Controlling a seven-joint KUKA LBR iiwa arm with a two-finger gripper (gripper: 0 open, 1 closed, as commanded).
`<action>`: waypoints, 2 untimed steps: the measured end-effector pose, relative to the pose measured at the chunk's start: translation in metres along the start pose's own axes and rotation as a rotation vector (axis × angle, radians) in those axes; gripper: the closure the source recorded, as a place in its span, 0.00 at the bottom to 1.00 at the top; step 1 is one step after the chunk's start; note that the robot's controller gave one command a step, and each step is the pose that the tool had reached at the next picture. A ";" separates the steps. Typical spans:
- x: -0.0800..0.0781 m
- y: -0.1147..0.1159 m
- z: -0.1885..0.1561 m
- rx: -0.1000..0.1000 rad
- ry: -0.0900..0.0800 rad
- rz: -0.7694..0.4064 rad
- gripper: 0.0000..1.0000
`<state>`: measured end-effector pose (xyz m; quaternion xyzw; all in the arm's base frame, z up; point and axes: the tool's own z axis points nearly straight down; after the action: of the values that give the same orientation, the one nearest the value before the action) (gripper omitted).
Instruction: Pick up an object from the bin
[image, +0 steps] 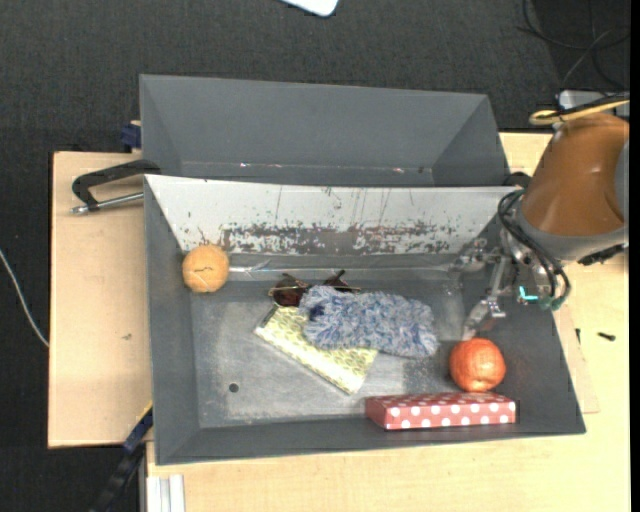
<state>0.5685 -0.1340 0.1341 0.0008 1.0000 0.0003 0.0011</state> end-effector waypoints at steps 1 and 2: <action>0.000 0.000 -0.001 0.001 -0.001 -0.001 0.00; 0.023 0.052 0.033 0.001 -0.002 -0.012 0.00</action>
Offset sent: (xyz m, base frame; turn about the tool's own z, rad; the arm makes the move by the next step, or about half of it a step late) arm -0.0383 0.0892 -0.0561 -0.0266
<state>0.5460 -0.0819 0.1015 -0.0052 1.0000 -0.0004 0.0022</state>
